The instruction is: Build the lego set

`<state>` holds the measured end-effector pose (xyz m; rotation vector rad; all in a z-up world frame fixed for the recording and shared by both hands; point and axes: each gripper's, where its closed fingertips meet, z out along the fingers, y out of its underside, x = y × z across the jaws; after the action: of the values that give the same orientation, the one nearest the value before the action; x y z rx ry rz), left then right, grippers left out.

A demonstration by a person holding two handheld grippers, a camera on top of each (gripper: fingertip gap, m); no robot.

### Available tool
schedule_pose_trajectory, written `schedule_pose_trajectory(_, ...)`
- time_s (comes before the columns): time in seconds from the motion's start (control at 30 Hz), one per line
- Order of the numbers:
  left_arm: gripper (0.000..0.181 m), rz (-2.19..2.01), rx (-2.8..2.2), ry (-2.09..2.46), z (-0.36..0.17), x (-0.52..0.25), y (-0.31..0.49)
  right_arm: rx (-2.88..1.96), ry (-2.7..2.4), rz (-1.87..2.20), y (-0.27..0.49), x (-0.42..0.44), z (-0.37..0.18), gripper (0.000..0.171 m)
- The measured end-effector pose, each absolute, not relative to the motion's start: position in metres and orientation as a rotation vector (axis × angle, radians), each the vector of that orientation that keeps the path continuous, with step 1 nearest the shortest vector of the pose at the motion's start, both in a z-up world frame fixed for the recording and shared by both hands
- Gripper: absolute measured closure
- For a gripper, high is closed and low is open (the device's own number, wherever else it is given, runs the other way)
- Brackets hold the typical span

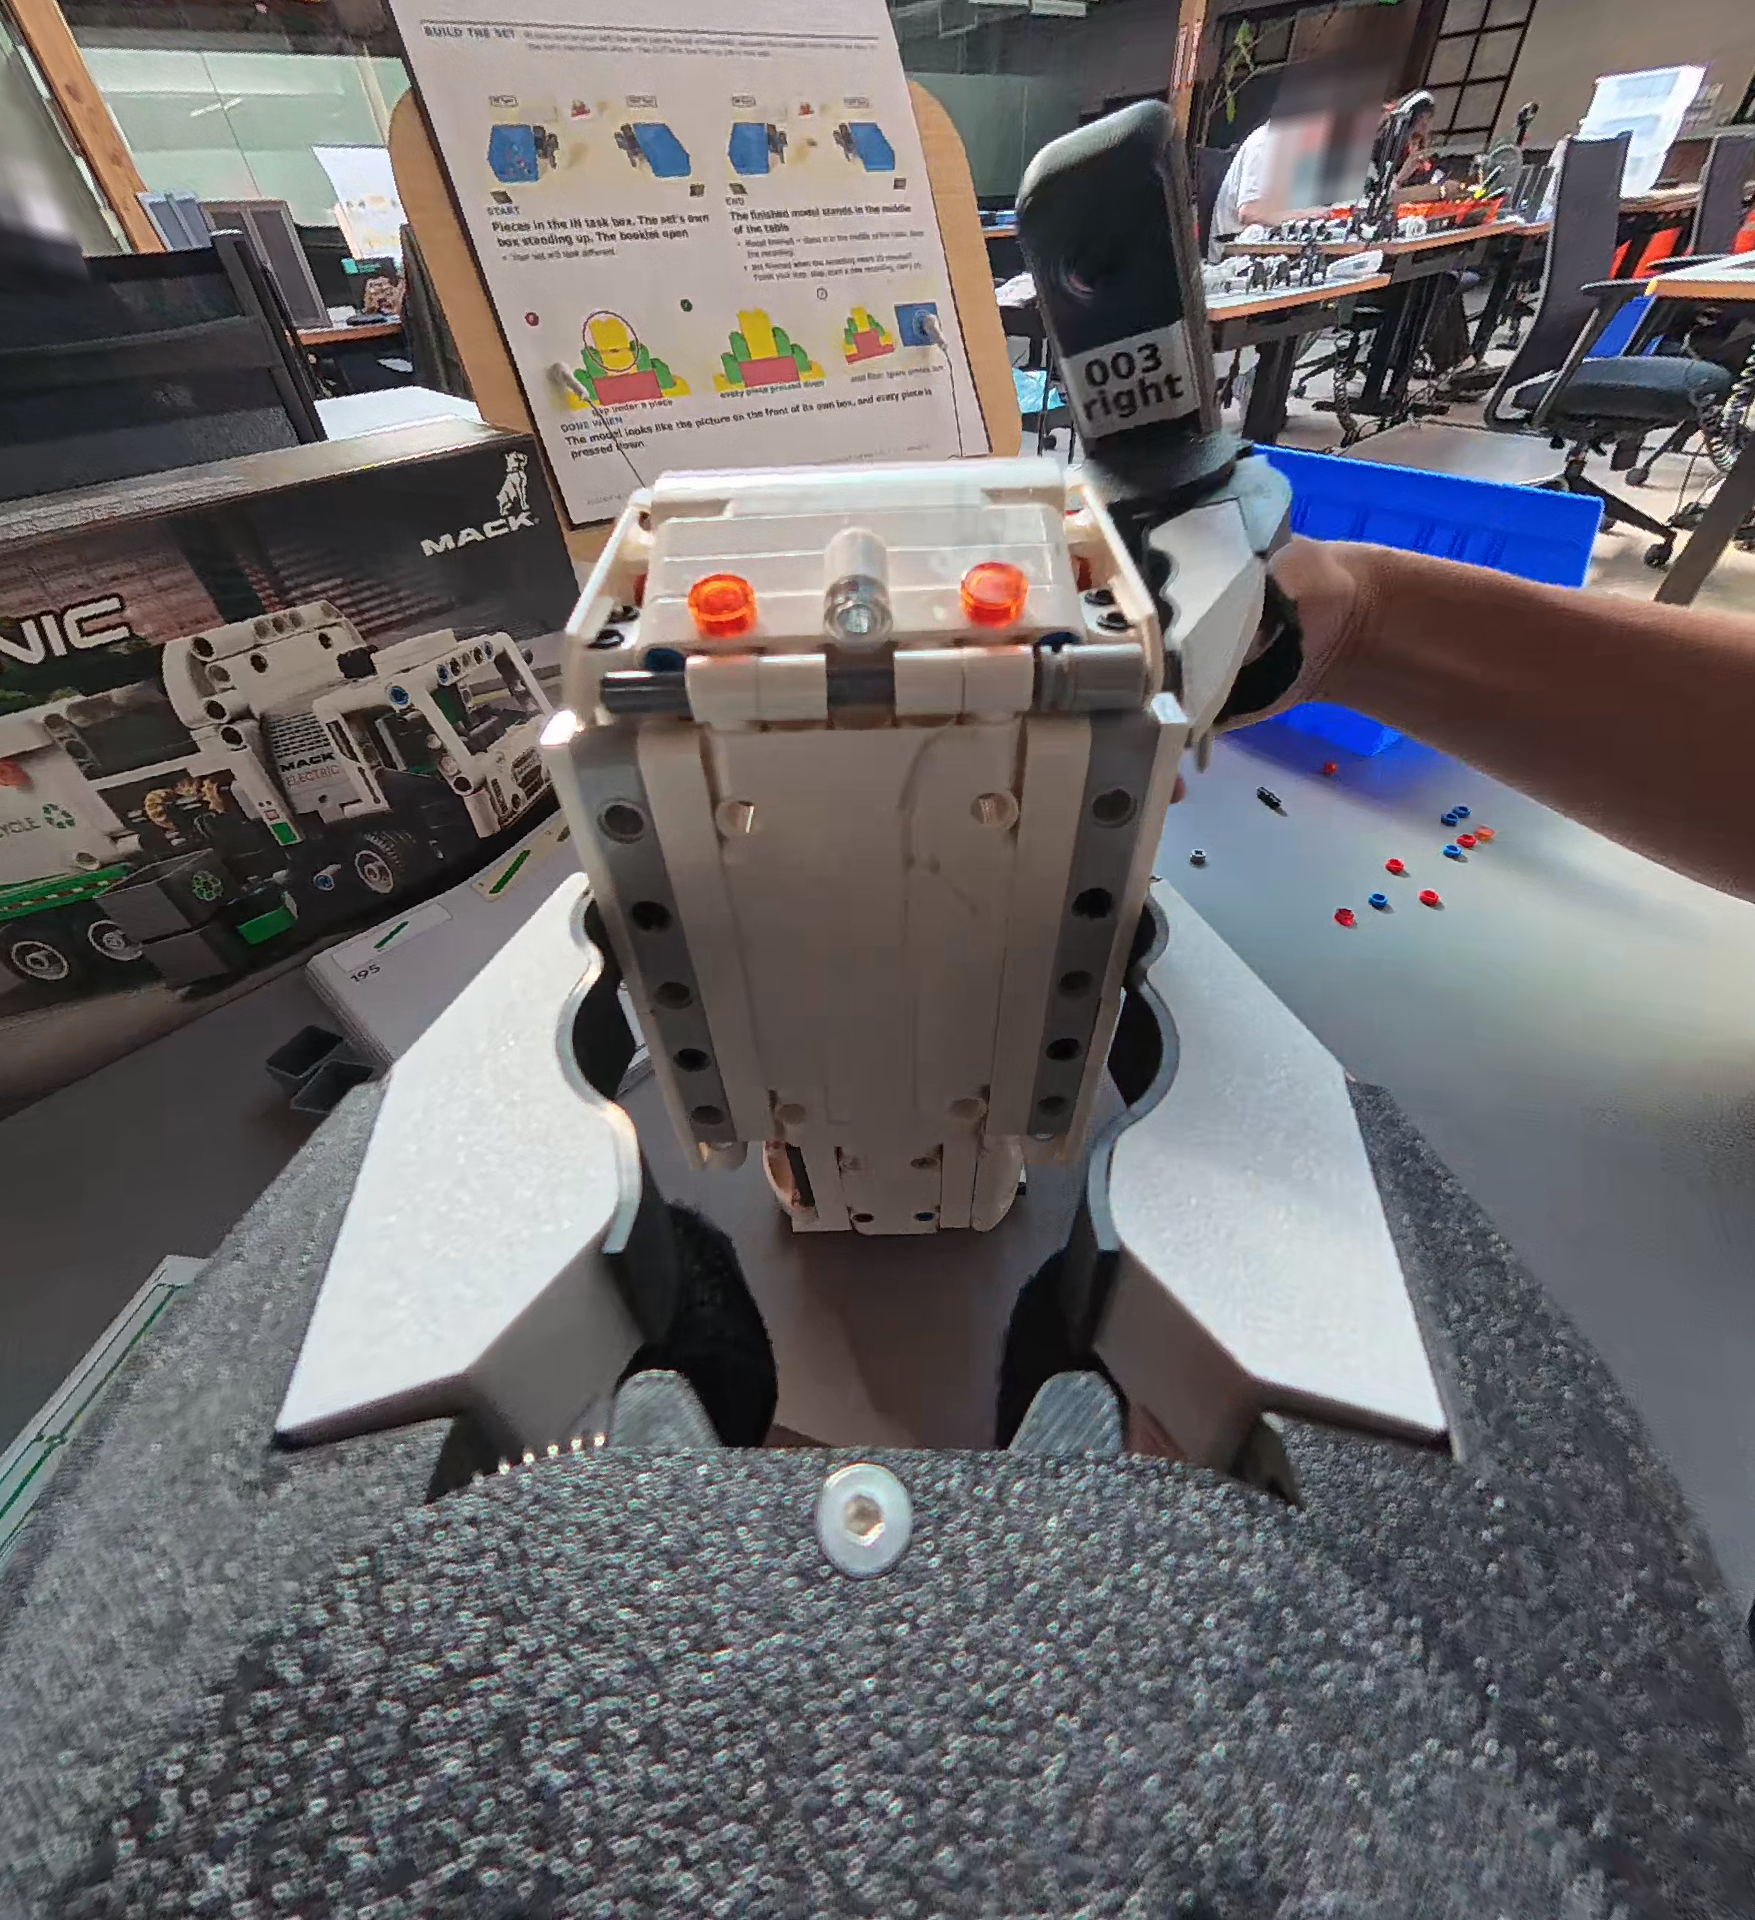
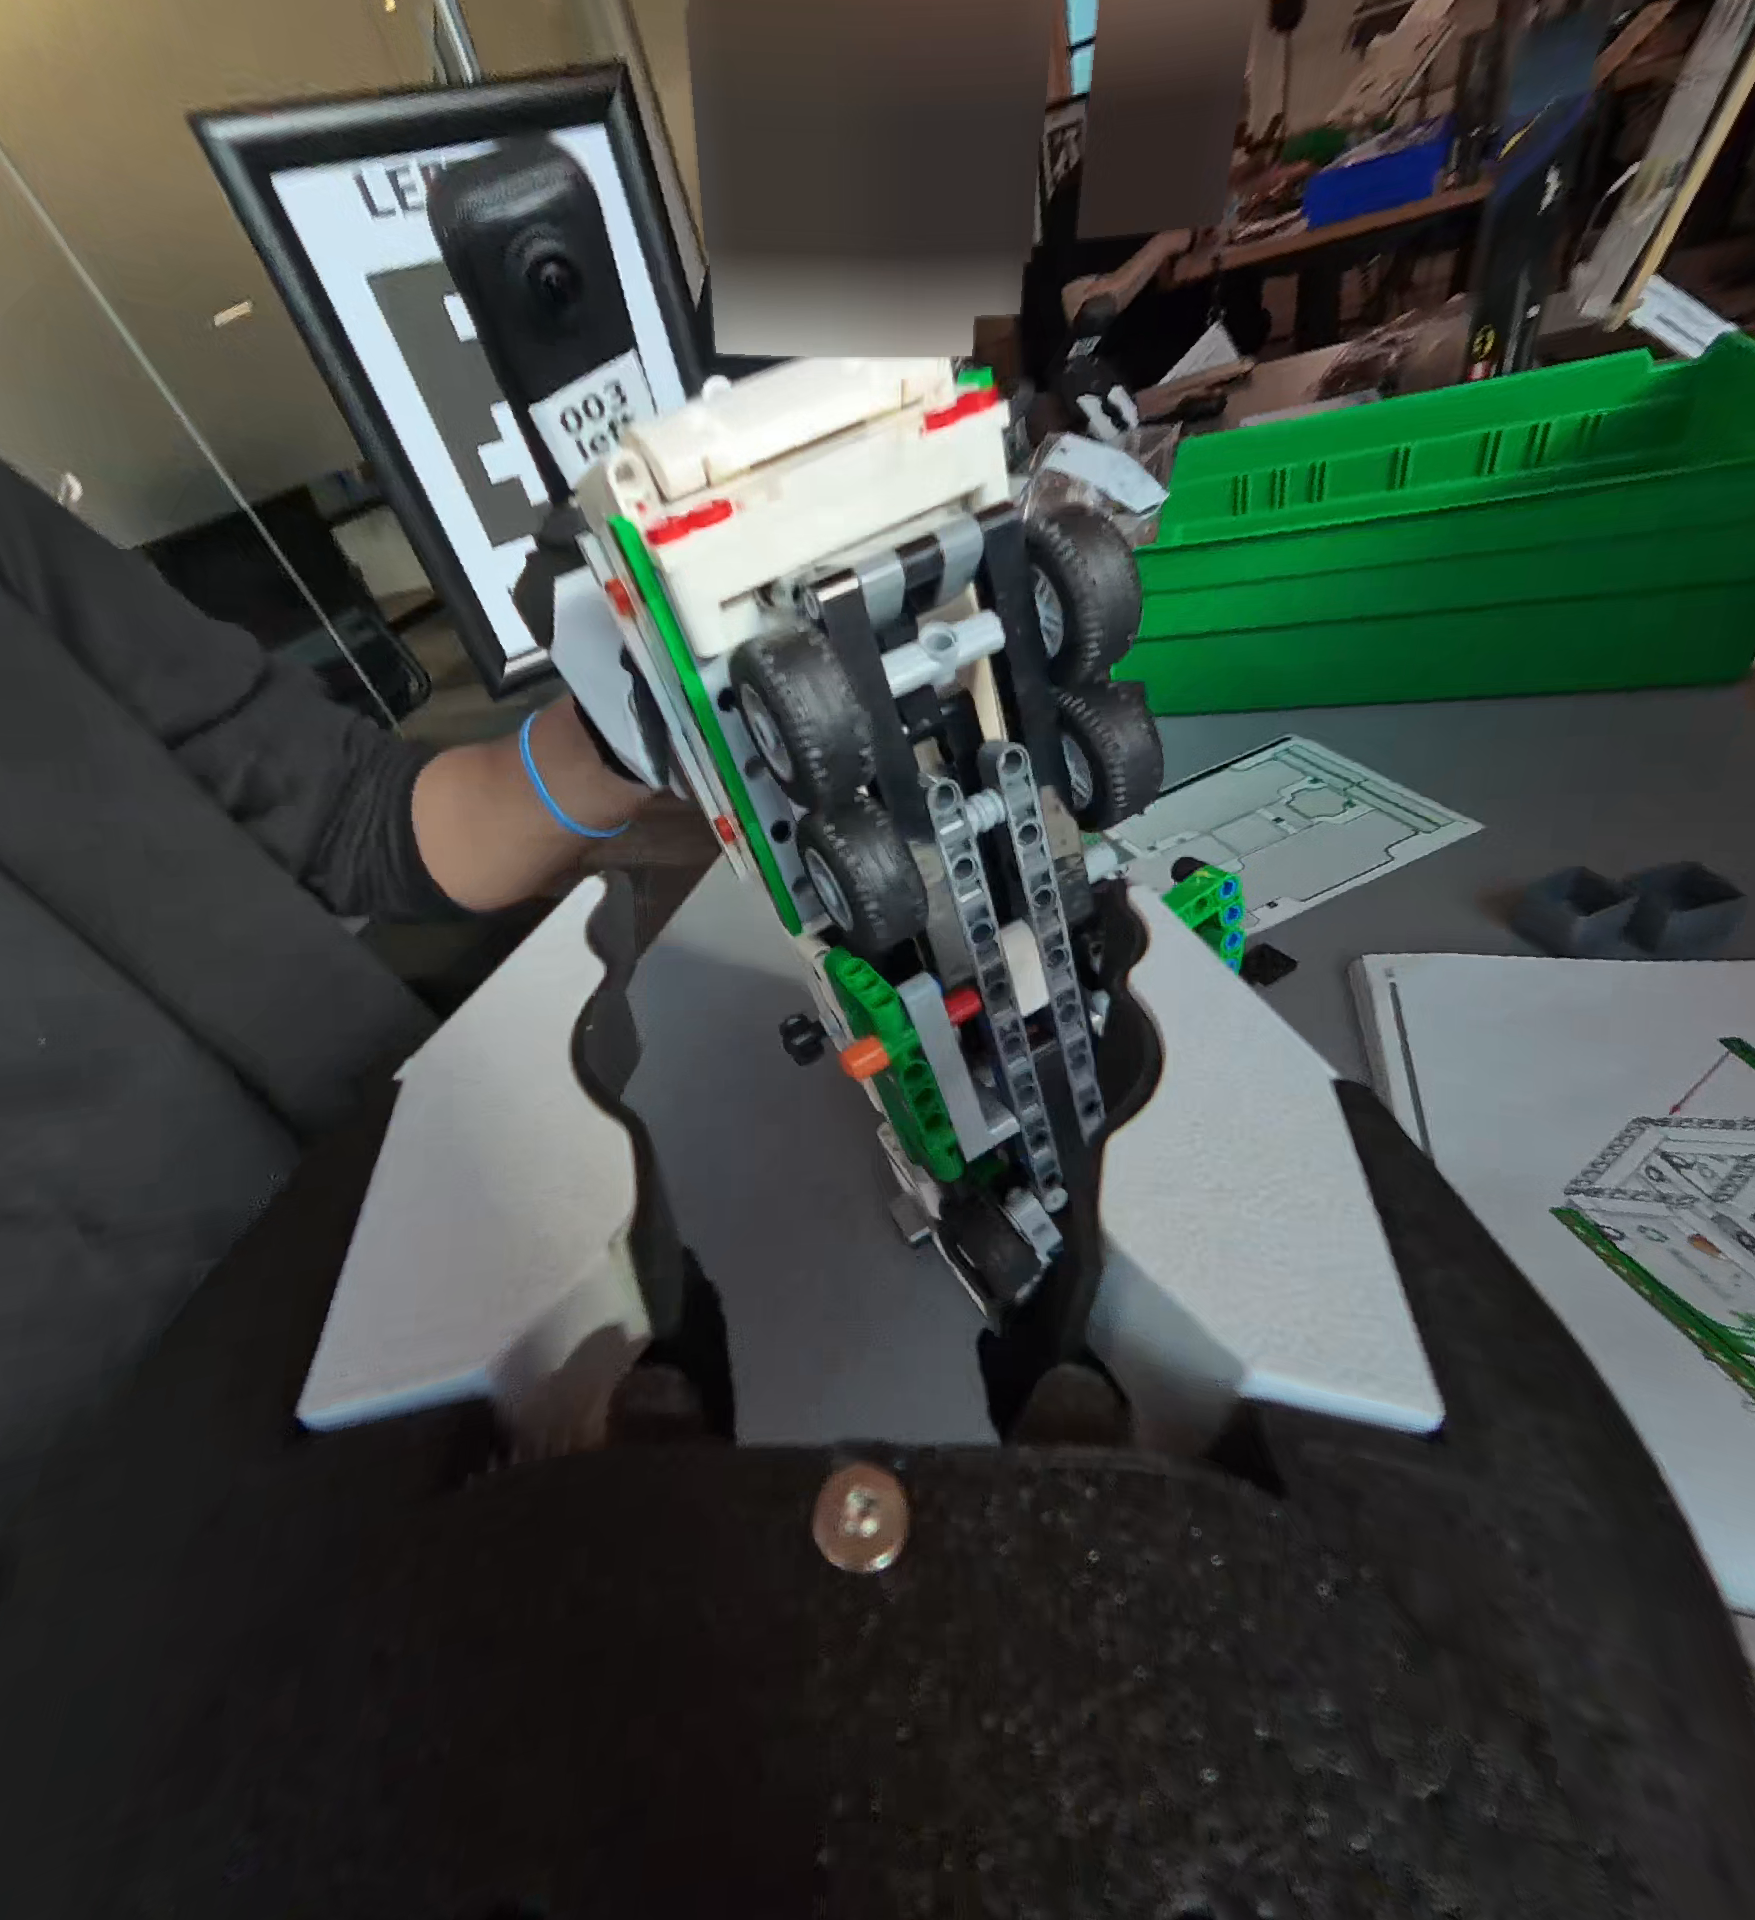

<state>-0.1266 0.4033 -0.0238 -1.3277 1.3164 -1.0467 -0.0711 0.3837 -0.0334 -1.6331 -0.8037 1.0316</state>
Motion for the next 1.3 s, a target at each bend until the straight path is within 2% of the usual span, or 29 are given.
schedule_pose_trajectory(0.03, 0.088, -1.054, -1.324, 1.319, -0.025, -0.126, 0.404, -1.656, -0.847, 0.992, 0.389, -0.069, -0.044, 0.079)
schedule_pose_trajectory(0.1, 0.088, -1.059, -1.311, 1.326, -0.028, -0.126, 0.405, -1.658, -0.919, 0.945, 0.401, -0.066, -0.057, 0.078)
schedule_pose_trajectory(0.2, 0.088, -1.101, -1.297, 1.332, -0.032, -0.125, 0.403, -1.615, -0.952, 1.085, 0.411, -0.072, -0.062, 0.072)
schedule_pose_trajectory(0.4, 0.088, -1.170, -1.244, 1.339, -0.036, -0.129, 0.406, -1.450, -1.046, 1.325, 0.403, -0.092, -0.053, 0.099)
schedule_pose_trajectory(1.3, 0.088, -1.370, -1.090, 1.201, -0.035, -0.140, 0.411, -1.472, -0.927, 1.277, 0.405, -0.107, -0.049, 0.097)
